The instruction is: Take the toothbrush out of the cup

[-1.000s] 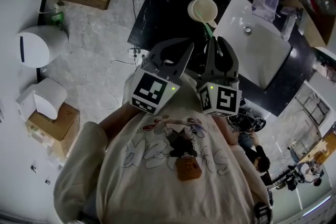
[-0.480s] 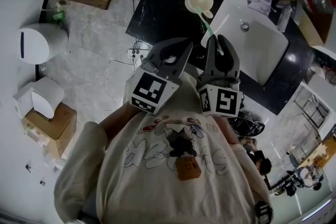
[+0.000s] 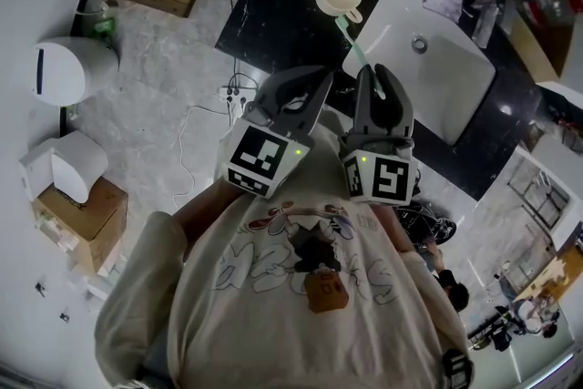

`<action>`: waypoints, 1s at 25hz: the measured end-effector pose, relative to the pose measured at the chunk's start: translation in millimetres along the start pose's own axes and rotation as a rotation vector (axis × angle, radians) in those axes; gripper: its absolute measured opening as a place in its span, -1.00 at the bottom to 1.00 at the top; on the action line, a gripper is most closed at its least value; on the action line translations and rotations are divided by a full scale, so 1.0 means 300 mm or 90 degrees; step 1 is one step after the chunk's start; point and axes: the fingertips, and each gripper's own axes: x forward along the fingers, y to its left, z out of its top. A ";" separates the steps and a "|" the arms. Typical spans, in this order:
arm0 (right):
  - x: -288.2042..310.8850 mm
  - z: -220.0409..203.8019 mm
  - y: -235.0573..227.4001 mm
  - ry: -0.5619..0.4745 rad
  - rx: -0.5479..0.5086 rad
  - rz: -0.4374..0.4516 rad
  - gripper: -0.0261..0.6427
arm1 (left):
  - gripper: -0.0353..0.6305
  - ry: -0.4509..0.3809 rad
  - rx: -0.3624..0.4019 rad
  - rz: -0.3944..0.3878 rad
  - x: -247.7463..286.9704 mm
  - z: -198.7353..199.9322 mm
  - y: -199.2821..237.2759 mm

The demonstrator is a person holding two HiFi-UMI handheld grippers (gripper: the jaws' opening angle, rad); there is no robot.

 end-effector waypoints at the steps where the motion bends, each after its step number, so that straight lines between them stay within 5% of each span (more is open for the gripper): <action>1: -0.010 0.000 0.000 -0.002 0.001 0.001 -0.72 | -0.85 -0.001 0.000 0.002 -0.004 -0.001 -0.007; 25: -0.327 -0.084 -0.026 -0.020 0.016 0.038 -0.72 | -0.85 -0.025 0.015 0.042 -0.126 -0.106 -0.261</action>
